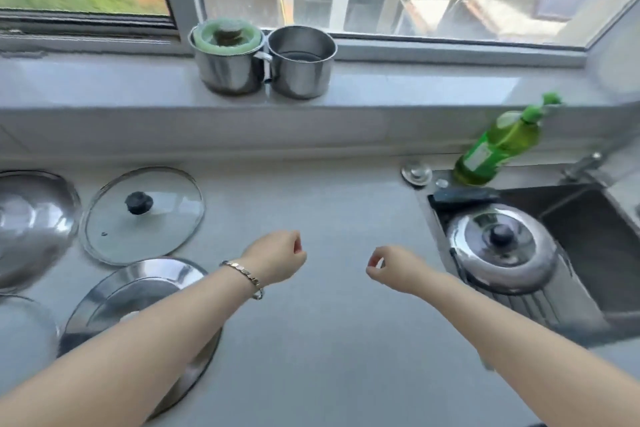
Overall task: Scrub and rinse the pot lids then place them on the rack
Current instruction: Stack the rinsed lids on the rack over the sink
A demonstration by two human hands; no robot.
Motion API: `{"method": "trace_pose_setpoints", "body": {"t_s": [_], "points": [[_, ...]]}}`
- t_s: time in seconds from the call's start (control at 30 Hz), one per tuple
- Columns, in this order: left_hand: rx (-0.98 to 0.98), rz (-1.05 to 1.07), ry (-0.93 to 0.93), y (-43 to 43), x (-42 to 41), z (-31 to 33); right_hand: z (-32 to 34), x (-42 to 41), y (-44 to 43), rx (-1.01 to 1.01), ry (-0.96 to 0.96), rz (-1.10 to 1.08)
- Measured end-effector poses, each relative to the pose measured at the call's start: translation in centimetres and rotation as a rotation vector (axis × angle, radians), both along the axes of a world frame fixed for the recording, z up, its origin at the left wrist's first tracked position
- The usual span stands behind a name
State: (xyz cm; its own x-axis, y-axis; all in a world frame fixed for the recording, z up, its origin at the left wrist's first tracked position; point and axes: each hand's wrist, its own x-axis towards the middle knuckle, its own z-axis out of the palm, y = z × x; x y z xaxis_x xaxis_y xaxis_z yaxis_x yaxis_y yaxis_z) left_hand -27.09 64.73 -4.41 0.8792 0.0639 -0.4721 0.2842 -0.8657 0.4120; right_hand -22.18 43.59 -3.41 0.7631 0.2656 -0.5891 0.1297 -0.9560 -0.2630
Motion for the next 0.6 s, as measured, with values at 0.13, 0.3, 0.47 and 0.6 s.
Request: {"method": "trace_pose_setpoints", "body": {"t_s": [0.13, 0.3, 0.47, 0.6], "points": [[-0.026, -0.109, 0.001, -9.9, 3.6, 0.1, 1.0, 2.5, -12.3, -0.002, -0.027, -0.135], [-0.059, -0.168, 0.003, -22.8, 8.3, -0.7, 0.0, 6.5, -26.9, -0.010, -0.040, -0.267], [-0.086, -0.099, -0.062, -35.7, 14.3, -2.9, -2.8, 11.9, -37.9, -0.043, -0.056, -0.258], [-0.006, -0.048, -0.029, -41.8, 19.3, -5.0, -4.5, 14.6, -43.0, -0.033, -0.036, -0.253]]}}
